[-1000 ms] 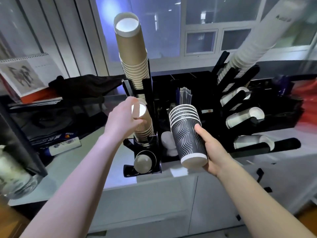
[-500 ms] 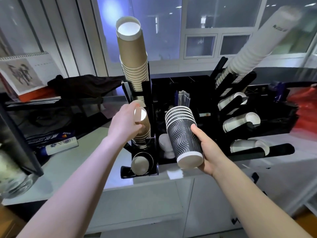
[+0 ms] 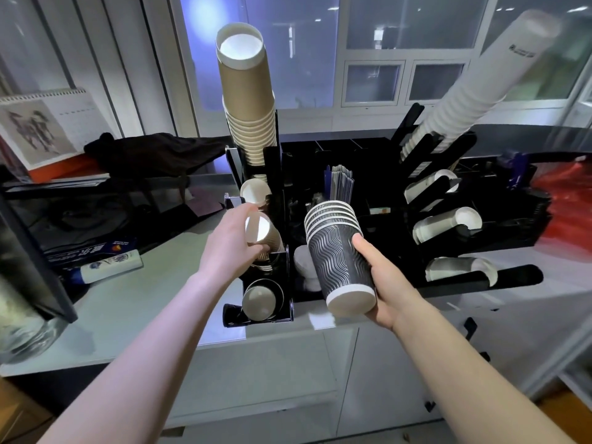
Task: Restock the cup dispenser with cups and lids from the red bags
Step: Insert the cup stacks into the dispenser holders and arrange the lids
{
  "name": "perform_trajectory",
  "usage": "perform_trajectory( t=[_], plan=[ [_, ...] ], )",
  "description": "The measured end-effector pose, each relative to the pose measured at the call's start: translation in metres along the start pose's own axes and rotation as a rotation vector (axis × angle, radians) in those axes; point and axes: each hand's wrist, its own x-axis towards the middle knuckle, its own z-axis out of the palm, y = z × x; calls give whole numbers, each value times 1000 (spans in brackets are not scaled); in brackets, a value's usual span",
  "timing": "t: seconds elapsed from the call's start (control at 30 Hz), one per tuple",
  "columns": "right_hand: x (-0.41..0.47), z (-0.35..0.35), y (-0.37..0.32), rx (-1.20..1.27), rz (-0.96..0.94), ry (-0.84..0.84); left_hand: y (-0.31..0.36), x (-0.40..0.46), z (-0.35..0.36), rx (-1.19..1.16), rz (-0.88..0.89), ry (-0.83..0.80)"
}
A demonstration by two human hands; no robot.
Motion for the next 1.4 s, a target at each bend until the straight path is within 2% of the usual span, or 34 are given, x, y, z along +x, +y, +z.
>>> perform_trajectory(
  t=[0.4,0.57,0.7,0.9,1.17,1.4],
  plan=[
    [-17,6,16,25,129,9,-7,-18,-4,30,36,-115],
    [-29,24,20,111,152,-77,-6,-49,-19,-85,27,53],
    [-41,37,24,161,127,-89,-11,-69,-27,-78,6,32],
    [-63,57,45,145,165,-113,-18,-94,-31,-207,-40,26],
    [-42,88,62,198,268,-41,-14,-106,-42,-326,-64,32],
    [-33,104,79,309,290,-28,-7,-113,-49,-556,-62,-38]
  ],
)
